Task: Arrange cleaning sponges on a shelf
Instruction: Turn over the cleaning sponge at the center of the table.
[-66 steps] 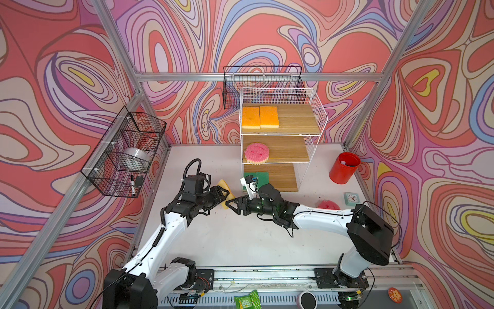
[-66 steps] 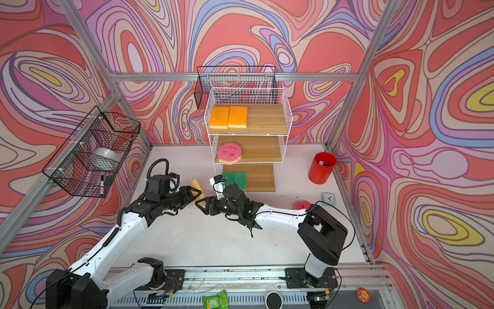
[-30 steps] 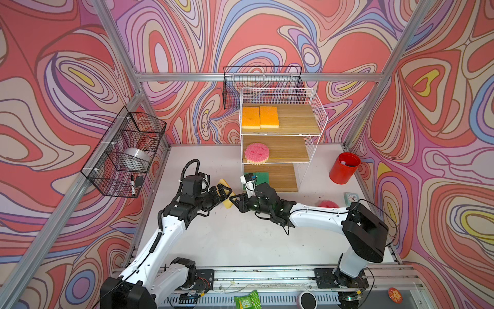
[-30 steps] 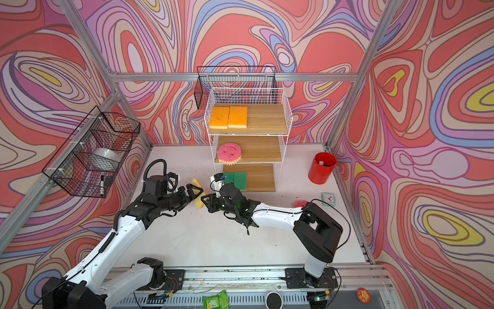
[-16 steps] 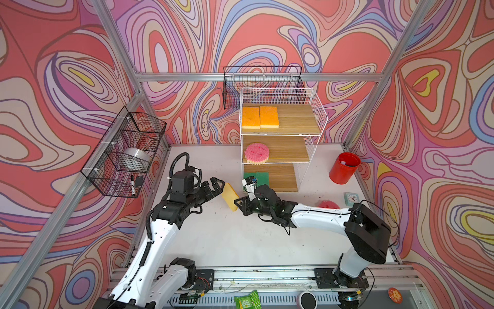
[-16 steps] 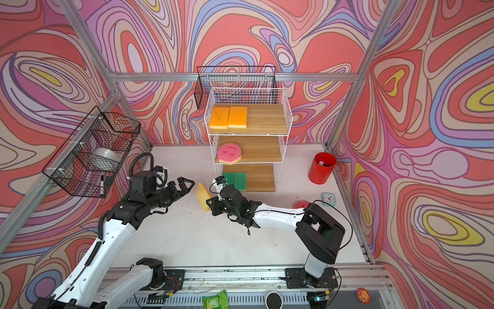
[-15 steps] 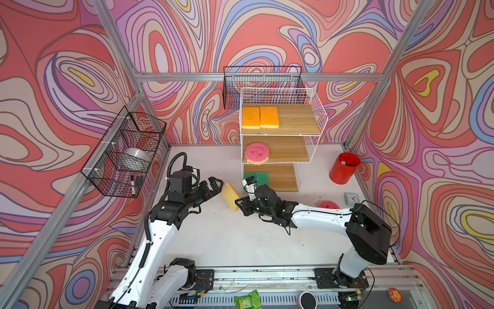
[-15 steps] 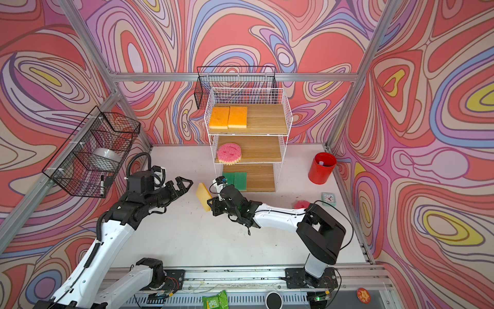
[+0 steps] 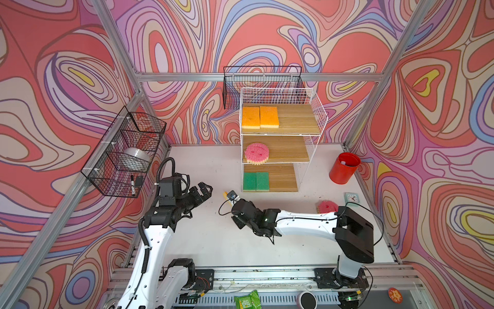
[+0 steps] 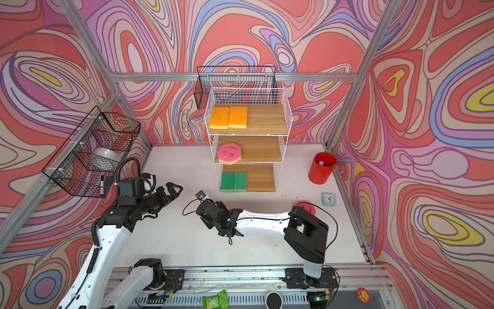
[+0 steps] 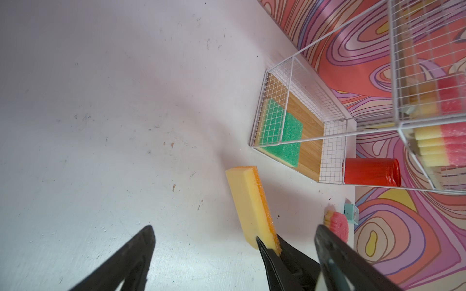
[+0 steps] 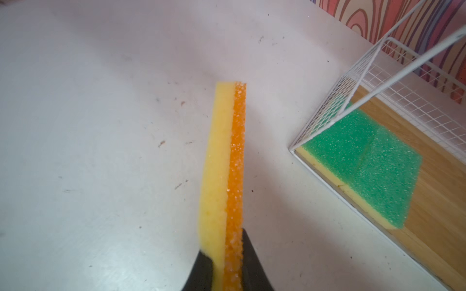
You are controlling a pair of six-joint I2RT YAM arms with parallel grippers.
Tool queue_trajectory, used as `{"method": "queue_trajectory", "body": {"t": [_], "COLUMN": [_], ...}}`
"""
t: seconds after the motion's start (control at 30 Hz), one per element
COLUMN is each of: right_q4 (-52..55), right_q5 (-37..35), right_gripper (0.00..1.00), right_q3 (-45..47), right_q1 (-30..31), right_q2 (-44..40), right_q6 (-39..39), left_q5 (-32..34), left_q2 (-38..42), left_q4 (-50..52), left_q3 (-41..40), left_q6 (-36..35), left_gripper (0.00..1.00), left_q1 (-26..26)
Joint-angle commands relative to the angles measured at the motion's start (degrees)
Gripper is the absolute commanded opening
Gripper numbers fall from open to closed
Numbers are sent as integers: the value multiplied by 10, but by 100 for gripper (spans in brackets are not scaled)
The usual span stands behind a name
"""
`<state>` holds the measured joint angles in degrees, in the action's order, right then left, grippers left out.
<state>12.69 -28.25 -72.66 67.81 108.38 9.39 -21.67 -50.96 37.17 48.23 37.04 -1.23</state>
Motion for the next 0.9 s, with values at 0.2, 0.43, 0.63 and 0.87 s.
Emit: {"method": "queue_trajectory", "body": {"t": [0.2, 0.43, 0.63, 0.87], "right_q4": [96, 62, 56, 61], "right_q5": [-102, -1, 45, 161], "right_gripper": [24, 66, 70, 85], "right_q3": [-64, -43, -37, -27], "right_q1": [37, 37, 36, 35], "right_q2": [108, 88, 70, 22], "right_q6": [-44, -49, -42, -38], "left_q5": [-1, 0, 1, -11], "left_q2": [23, 28, 31, 24], "left_q4": [23, 24, 30, 28], "left_q3": [-27, -34, -34, -35], "left_q6": [-13, -15, -20, -25], "left_gripper": [100, 100, 100, 100], "left_q1": [-8, -10, -13, -23]}}
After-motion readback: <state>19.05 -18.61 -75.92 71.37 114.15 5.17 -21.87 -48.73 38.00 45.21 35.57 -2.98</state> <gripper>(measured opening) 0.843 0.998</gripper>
